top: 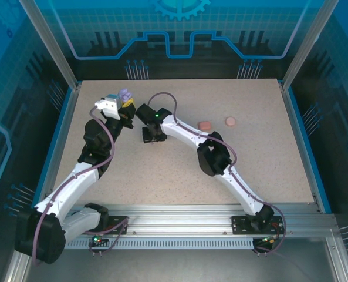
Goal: Insert the wireless bluetooth earbuds into the charging case
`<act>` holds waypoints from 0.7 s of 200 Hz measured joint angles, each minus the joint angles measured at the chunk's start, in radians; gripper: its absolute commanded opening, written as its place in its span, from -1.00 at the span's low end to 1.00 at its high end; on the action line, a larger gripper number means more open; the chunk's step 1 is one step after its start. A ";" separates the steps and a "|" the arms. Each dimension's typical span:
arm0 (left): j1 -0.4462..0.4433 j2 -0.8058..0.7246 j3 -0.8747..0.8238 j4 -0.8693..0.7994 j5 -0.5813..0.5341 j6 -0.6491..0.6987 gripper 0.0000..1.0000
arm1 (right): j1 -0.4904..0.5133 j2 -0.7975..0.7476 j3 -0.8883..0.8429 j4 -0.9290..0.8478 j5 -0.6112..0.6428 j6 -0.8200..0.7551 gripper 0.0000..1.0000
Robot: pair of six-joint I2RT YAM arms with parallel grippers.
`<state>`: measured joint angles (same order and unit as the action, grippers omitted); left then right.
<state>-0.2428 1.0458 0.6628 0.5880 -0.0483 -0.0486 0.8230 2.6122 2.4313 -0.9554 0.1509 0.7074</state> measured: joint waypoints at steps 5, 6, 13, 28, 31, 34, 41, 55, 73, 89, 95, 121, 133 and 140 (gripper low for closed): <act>0.000 0.000 0.000 0.000 0.000 -0.002 -1.00 | 0.000 0.006 0.010 -0.002 0.002 0.000 -0.06; 0.001 0.000 0.000 0.000 0.000 -0.002 -1.00 | 0.000 0.008 0.013 -0.003 0.002 0.000 -0.06; 0.002 0.000 0.000 0.000 0.000 -0.003 -1.00 | 0.001 0.015 0.024 -0.005 0.004 0.000 -0.07; 0.005 0.000 0.000 0.000 0.000 -0.006 -1.00 | 0.001 0.035 0.048 -0.014 0.008 0.000 -0.12; 0.005 0.000 0.000 0.000 0.000 -0.006 -1.00 | 0.001 0.039 0.051 -0.016 0.008 0.000 -0.12; 0.005 0.000 0.000 0.000 0.000 -0.006 -1.00 | 0.002 0.043 0.055 -0.018 0.011 0.000 -0.14; 0.006 0.000 0.000 0.000 0.000 -0.006 -1.00 | 0.002 0.050 0.065 -0.027 0.018 0.001 -0.17; 0.006 0.000 -0.003 0.003 0.000 -0.006 -1.00 | 0.003 0.053 0.081 -0.035 0.025 0.004 -0.18; 0.006 0.000 -0.009 0.007 0.000 -0.006 -1.00 | 0.003 0.060 0.091 -0.041 0.029 0.004 -0.22; 0.007 0.000 -0.010 0.008 0.000 -0.006 -1.00 | 0.003 0.065 0.097 -0.047 0.037 0.004 -0.25; 0.007 0.000 -0.010 0.008 0.000 -0.006 -1.00 | 0.004 0.065 0.098 -0.048 0.039 0.003 -0.25; 0.008 0.002 -0.010 0.016 0.000 -0.010 -1.00 | 0.013 0.075 0.115 -0.060 0.062 -0.001 -0.26; 0.008 0.003 -0.010 0.022 0.000 -0.015 -1.00 | 0.018 0.080 0.123 -0.067 0.079 -0.007 -0.27; 0.010 0.005 -0.010 0.023 0.000 -0.019 -1.00 | 0.021 0.082 0.126 -0.069 0.086 -0.011 -0.28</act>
<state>-0.2333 1.0508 0.6525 0.6109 -0.0479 -0.0673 0.8440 2.6938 2.5576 -1.0248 0.2371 0.6968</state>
